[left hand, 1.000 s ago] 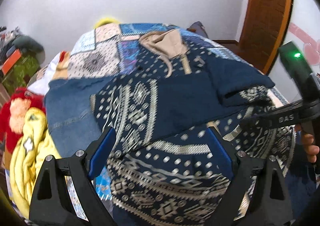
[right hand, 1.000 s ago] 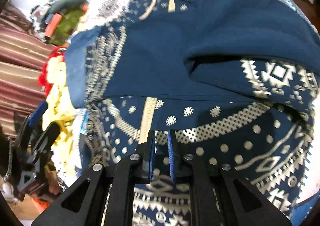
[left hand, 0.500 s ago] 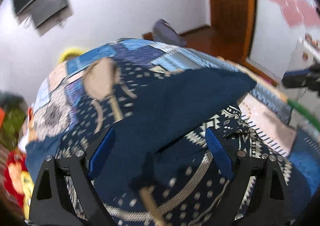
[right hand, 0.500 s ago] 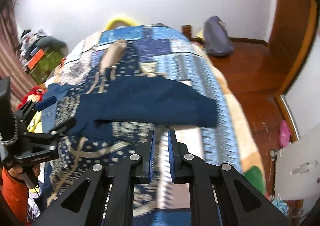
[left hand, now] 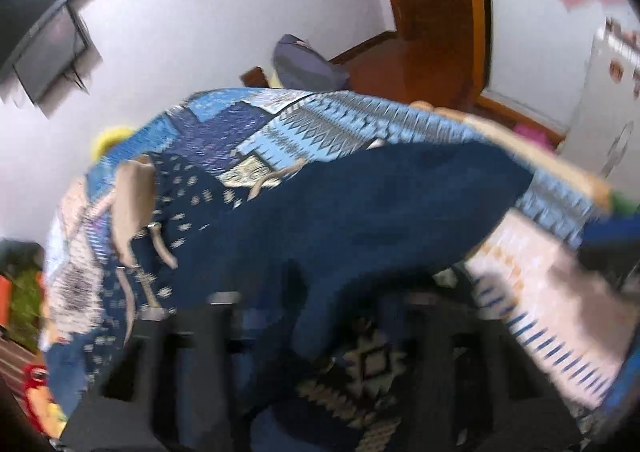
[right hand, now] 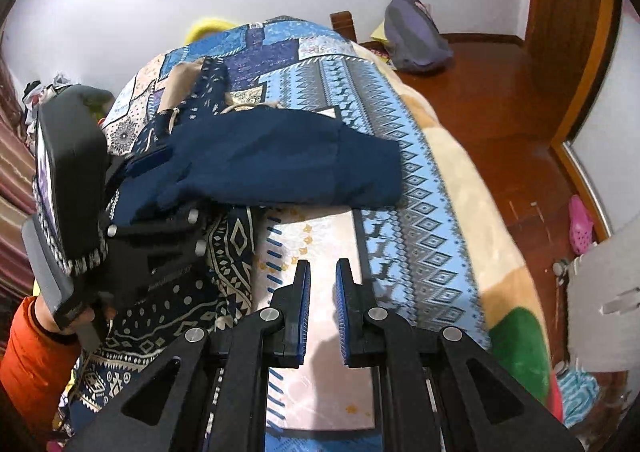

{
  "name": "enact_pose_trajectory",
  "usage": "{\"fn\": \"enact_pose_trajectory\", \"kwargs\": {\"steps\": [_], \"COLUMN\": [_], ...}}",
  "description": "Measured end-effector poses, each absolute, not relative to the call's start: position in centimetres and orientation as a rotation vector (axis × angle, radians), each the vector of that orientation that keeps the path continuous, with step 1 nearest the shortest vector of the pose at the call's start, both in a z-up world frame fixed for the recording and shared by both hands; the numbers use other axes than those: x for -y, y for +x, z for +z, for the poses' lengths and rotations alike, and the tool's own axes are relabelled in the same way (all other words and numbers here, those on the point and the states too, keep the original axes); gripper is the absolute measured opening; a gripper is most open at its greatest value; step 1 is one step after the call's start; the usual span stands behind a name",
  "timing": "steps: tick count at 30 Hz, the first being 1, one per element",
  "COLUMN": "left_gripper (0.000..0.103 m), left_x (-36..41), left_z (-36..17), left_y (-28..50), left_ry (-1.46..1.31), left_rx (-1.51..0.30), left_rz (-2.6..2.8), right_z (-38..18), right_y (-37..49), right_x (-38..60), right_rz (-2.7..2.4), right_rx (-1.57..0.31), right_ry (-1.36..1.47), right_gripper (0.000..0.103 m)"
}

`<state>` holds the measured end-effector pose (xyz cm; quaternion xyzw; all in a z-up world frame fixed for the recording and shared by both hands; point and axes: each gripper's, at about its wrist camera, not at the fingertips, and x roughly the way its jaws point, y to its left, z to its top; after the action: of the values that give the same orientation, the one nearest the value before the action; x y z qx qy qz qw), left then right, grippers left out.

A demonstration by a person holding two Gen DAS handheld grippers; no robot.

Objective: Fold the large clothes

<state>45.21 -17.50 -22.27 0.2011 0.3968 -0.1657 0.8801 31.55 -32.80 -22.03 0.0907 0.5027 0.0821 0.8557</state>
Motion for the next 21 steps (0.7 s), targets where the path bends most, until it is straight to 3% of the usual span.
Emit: {"fn": "enact_pose_trajectory", "kwargs": {"steps": [1,4,12,21], "left_gripper": [0.012,0.009,0.007,0.007], "left_x": [17.3,14.6,5.6,-5.0], "left_z": [-21.9,-19.2,-14.3,-18.7], "left_y": [45.4,45.9,44.3,41.3], "left_ry": [0.387,0.206,0.032,0.028], "left_rx": [-0.831,-0.814,-0.753,-0.872], "left_rz": [-0.352,-0.365,-0.269,-0.081], "right_z": [-22.2,-22.4,-22.6,-25.7], "right_y": [31.7,32.5,35.1,35.4], "right_x": [32.5,31.2,25.1,21.4], "right_rz": [0.178,0.209,0.271,0.201], "right_rx": [-1.058,-1.064,-1.052,-1.053], "right_ry": [0.192,0.195,0.099,-0.24], "right_gripper": [0.008,0.008,0.008,0.008]}}
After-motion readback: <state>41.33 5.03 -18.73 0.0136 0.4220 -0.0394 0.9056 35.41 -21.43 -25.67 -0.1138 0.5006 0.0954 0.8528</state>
